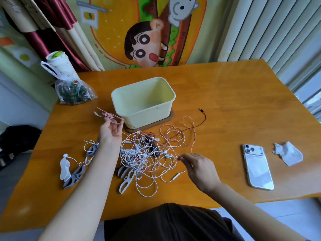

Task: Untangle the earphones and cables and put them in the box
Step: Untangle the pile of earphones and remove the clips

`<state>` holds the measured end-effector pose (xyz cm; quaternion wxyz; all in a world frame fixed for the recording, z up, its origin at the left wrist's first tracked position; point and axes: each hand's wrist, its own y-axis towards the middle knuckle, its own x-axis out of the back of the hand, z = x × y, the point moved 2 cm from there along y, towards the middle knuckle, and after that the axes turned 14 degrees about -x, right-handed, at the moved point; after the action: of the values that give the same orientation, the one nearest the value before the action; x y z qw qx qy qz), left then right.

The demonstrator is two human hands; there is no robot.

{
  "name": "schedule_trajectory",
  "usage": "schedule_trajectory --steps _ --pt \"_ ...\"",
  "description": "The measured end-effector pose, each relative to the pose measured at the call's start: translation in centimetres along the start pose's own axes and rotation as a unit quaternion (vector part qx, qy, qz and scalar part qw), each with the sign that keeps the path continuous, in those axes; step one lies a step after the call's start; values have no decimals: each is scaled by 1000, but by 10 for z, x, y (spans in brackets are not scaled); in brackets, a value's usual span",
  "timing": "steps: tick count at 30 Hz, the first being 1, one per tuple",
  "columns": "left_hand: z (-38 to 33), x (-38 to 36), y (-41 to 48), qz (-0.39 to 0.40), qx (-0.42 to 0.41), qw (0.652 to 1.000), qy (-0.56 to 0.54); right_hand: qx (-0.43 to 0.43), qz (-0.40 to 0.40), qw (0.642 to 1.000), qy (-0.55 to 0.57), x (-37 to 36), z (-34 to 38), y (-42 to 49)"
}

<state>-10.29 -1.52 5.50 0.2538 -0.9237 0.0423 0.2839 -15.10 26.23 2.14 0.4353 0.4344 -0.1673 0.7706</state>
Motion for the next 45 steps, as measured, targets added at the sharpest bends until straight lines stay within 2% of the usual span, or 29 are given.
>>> schedule_trajectory --steps 2,5,7,11,15,19,21,23,26,29,32,37,41,45 --pt "2 -1 -3 27 38 999 -27 -96 33 995 -16 -3 -9 5" --pt "3 -1 -7 56 69 996 -31 -234 82 969 3 -3 -27 11" --pt "4 0 -8 65 79 994 -34 -270 89 959 -8 0 -38 13" --pt "6 -3 -13 93 78 992 -28 -219 114 967 -56 -2 -31 8" --pt "6 -1 -8 73 65 995 -2 -105 132 983 -69 -5 -15 -3" --pt "0 -3 -7 47 46 996 -52 19 170 984 -55 -5 1 -9" --pt "-2 -2 -4 41 12 999 -12 52 192 979 -34 -5 5 -11" --pt "-3 3 0 37 -43 995 83 39 189 981 -2 -1 6 -10" --pt "-5 9 -9 50 -112 977 176 -41 173 984 -7 3 0 0" --pt "-3 4 -31 115 -125 963 209 -101 235 963 -83 0 -4 11" --pt "4 -5 -52 184 -111 947 239 -113 273 955 -37 -2 14 24" --pt "13 -25 -83 270 -106 925 245 -60 137 985 90 8 61 52" --pt "13 -36 -99 321 -119 912 228 -31 149 966 209 12 89 64" --pt "7 -39 -93 318 -132 916 204 -100 108 952 270 12 90 66"
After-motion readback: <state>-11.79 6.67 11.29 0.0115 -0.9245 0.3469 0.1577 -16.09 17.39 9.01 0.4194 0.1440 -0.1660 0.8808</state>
